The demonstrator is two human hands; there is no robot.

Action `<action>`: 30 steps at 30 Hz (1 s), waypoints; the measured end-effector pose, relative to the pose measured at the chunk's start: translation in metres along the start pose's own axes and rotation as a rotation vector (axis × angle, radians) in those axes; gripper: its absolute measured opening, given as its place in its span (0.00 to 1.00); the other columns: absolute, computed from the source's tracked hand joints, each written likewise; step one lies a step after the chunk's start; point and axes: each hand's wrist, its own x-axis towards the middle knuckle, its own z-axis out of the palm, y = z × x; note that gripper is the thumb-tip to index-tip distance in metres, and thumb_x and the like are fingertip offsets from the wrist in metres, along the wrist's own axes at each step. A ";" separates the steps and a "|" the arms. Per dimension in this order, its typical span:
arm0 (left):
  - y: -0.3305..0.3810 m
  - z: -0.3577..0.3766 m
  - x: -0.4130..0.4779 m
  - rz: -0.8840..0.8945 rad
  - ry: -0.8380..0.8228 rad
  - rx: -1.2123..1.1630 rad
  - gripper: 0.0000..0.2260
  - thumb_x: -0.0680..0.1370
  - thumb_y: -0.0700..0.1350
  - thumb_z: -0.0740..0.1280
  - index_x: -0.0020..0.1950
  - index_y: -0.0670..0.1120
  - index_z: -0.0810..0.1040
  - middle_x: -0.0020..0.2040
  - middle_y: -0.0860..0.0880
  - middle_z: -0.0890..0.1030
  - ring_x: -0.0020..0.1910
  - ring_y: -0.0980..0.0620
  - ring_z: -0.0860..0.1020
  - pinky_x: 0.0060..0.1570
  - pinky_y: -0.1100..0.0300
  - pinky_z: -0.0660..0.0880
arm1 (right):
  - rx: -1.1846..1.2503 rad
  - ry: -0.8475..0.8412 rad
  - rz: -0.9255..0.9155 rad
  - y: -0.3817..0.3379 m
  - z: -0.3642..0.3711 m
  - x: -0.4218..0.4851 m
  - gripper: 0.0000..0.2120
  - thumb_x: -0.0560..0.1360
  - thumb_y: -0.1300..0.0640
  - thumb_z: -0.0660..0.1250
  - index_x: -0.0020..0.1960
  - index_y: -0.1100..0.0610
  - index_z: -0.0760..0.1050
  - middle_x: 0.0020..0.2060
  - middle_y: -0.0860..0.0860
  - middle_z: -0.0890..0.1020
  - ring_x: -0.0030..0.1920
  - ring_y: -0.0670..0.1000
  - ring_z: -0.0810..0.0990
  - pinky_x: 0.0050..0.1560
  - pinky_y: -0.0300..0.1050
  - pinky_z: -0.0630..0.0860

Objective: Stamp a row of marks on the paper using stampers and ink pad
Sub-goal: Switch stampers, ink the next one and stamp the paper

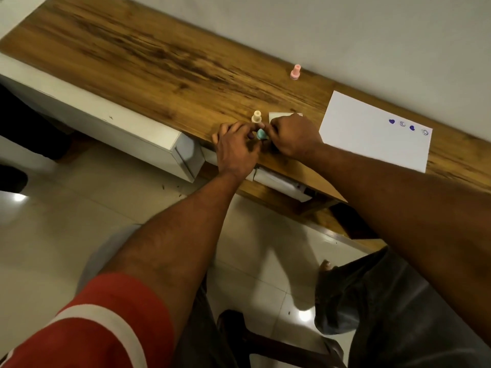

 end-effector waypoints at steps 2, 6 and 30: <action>0.001 0.001 0.000 -0.017 -0.010 -0.026 0.15 0.75 0.51 0.74 0.62 0.54 0.83 0.61 0.54 0.82 0.67 0.48 0.71 0.62 0.54 0.56 | -0.021 0.009 -0.005 -0.001 0.002 0.001 0.30 0.84 0.34 0.50 0.47 0.54 0.81 0.39 0.52 0.81 0.41 0.52 0.79 0.41 0.47 0.73; 0.004 0.001 0.004 -0.058 0.007 -0.038 0.13 0.75 0.49 0.74 0.59 0.53 0.84 0.59 0.54 0.83 0.66 0.47 0.72 0.62 0.52 0.59 | -0.075 0.032 -0.015 -0.005 0.004 0.006 0.28 0.85 0.36 0.49 0.51 0.53 0.81 0.39 0.50 0.78 0.40 0.51 0.77 0.36 0.43 0.66; -0.005 0.009 0.013 -0.196 -0.121 -0.038 0.19 0.74 0.62 0.76 0.63 0.60 0.84 0.64 0.53 0.78 0.73 0.46 0.65 0.72 0.43 0.59 | -0.037 -0.073 -0.196 0.015 -0.016 0.018 0.17 0.84 0.39 0.54 0.49 0.50 0.72 0.38 0.50 0.78 0.39 0.51 0.76 0.34 0.44 0.65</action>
